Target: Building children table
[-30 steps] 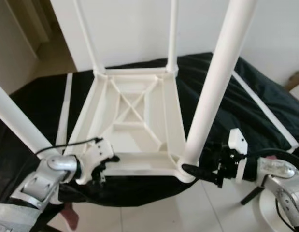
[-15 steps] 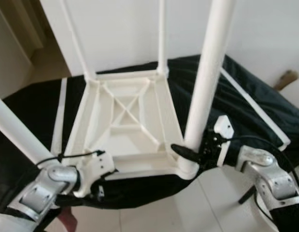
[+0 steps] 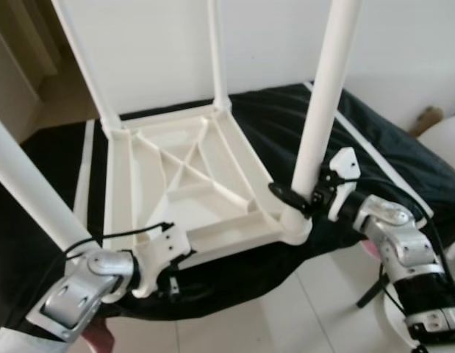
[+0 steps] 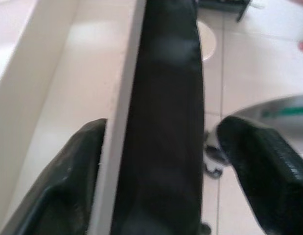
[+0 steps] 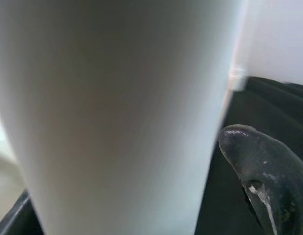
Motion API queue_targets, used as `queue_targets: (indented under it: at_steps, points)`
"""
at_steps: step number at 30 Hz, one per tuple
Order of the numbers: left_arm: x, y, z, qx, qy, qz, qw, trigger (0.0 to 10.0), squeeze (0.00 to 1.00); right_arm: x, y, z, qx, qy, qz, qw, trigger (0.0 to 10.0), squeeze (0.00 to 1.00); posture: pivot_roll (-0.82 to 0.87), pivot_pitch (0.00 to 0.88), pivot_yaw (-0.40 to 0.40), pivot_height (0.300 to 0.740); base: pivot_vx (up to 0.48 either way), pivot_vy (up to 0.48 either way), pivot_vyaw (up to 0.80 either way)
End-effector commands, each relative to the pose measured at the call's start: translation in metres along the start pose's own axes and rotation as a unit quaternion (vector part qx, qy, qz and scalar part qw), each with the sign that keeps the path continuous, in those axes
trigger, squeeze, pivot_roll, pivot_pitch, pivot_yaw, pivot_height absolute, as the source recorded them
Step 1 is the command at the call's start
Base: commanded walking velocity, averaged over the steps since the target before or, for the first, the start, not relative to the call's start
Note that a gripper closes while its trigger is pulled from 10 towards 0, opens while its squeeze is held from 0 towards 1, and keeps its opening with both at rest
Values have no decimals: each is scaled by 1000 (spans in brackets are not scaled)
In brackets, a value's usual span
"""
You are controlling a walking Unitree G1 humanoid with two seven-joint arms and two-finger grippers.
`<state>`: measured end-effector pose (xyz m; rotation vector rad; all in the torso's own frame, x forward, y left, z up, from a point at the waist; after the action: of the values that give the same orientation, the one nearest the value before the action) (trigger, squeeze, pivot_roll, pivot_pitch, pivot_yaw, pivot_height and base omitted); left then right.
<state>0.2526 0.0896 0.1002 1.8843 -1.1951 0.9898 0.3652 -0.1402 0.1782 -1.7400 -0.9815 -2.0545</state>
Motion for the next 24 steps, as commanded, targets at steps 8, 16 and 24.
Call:
queue_targets:
  at_steps: [8, 16, 24]
  points:
    - [40, 3, 10, -3, 78, 23, 997, 10000, 0, -13, -3, -2, 0, -15, -10, 1000, 10000, 0, -1, 0, 46, 740, 0, 0, 0]
    - [102, -14, 4, 44, 219, 5, 975, 10000, 0, -22, -6, -7, -3, -30, -24, 999, 10000, 0, -14, 0, 57, 740, 0, 0, 0]
    - [125, -28, 14, 61, 249, -15, 967, 10000, 0, -23, 0, -5, -25, -33, -24, 999, 10000, 0, -33, 0, 67, 740, 0, 0, 0]
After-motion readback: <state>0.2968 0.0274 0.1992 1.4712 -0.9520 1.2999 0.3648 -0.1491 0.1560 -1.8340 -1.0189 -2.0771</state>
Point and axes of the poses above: a point about 5 cm out from each wrist's last joint towards the gripper, its own z axis pointing out of the wrist towards the gripper, its own x axis along the axis of the wrist's last joint, y = z × x, the point moved 5 cm from there along z, pointing out of the wrist towards the gripper, and after that the axes turned 10 degrees about -z, right-handed, at the moved point
